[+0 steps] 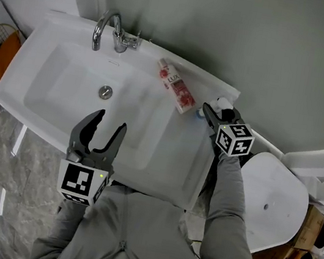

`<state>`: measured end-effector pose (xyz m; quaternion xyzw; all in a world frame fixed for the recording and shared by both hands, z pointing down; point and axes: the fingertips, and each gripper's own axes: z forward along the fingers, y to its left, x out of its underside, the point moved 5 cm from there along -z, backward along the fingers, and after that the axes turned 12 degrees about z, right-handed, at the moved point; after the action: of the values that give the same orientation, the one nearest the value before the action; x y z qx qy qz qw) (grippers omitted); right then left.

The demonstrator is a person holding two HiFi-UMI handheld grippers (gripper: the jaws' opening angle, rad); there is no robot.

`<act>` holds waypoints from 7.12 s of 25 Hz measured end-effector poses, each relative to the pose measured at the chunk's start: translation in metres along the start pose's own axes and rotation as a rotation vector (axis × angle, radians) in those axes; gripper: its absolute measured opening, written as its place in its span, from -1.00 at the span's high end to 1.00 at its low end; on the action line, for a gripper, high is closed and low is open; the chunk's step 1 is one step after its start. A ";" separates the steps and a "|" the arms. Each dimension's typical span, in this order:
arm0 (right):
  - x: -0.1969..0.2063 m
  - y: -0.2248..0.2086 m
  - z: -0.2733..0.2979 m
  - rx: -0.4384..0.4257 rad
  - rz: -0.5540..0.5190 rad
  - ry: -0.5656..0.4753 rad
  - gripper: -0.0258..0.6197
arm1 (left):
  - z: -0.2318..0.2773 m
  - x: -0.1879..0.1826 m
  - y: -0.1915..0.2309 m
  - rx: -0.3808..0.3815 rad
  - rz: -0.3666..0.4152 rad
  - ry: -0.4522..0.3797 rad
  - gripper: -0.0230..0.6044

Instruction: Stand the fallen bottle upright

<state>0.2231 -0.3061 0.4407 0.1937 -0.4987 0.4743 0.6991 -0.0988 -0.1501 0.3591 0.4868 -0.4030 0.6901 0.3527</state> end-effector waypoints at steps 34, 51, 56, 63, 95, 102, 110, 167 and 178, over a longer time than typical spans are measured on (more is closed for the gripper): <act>-0.009 -0.002 -0.034 0.039 0.181 -0.160 0.19 | -0.008 0.001 -0.004 0.043 0.003 -0.016 0.08; 0.009 0.107 -0.109 -0.199 0.226 -0.206 0.18 | 0.009 0.003 -0.013 0.116 -0.007 -0.034 0.08; -0.014 0.149 -0.064 -0.268 0.044 -0.112 0.10 | 0.010 0.004 -0.012 0.115 -0.024 -0.048 0.08; -0.037 0.174 0.027 -0.144 -0.129 -0.028 0.09 | 0.003 0.016 0.008 0.062 -0.068 -0.040 0.08; -0.001 0.079 0.178 0.107 -0.193 0.677 -0.06 | 0.019 0.061 0.080 0.013 -0.197 -0.004 0.08; 0.012 0.075 0.190 0.003 -0.105 0.747 -0.11 | 0.033 0.070 0.083 0.026 -0.192 0.014 0.08; 0.016 0.073 0.197 -0.009 -0.184 0.791 -0.16 | 0.047 0.069 0.080 0.036 -0.182 0.027 0.08; 0.016 0.137 -0.034 -0.115 0.056 -0.289 -0.14 | 0.025 0.014 -0.029 0.209 0.016 0.000 0.08; 0.038 0.120 -0.033 0.035 0.066 -0.422 -0.14 | 0.016 0.007 -0.048 0.197 0.104 0.057 0.08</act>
<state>0.1388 -0.2066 0.4360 0.2845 -0.6319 0.4545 0.5596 -0.0525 -0.1439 0.3793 0.4778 -0.3476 0.7572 0.2783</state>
